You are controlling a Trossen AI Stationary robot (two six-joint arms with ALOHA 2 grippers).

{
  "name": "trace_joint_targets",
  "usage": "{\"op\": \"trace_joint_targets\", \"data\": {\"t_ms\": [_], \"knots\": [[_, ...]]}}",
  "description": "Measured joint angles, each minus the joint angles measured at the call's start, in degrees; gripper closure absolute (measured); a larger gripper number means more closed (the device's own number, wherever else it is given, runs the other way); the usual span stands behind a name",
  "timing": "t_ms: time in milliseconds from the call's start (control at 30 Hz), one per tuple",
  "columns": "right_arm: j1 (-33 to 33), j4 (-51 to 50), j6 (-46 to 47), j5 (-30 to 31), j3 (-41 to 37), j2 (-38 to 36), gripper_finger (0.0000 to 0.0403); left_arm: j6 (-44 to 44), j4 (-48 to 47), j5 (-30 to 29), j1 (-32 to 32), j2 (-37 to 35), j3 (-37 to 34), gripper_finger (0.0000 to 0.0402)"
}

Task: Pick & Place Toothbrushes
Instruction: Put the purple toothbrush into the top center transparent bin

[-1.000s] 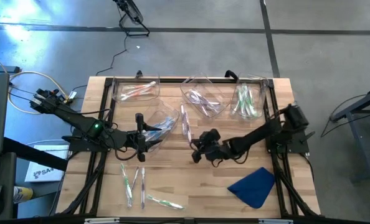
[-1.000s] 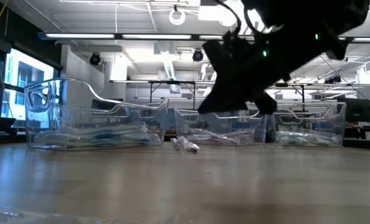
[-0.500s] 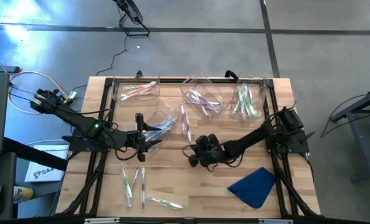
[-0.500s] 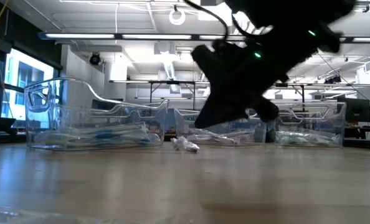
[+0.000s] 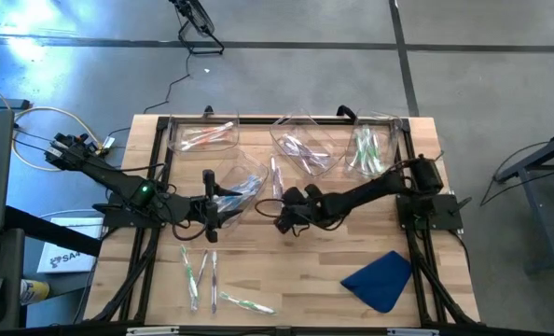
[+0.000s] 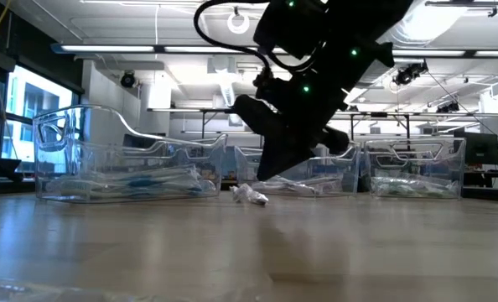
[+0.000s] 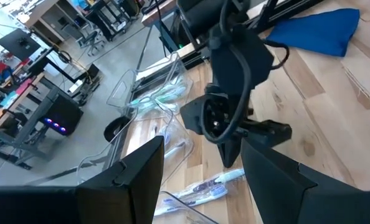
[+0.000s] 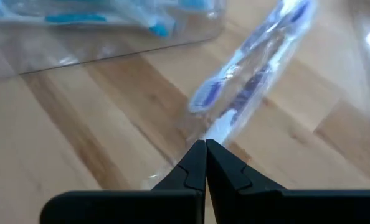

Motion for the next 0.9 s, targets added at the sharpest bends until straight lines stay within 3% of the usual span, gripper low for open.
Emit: {"op": "trace_joint_targets", "data": {"t_ms": [267,567,900], "knots": [[-2.6,1.6,-2.4,-8.1,0.0,0.8,0.0401,0.0,0.0,0.0,0.0,0.0,0.0,0.0195],[-3.0,2.1,-3.5,-9.3,0.0,1.4,0.0401,0.0,0.0,0.1,0.0,0.0,0.0,0.0195],[-2.1,-0.7,-1.8,-15.6,0.0,1.4,0.0401,0.0,0.0,0.1,0.0,0.0,0.0,0.0195]]}}
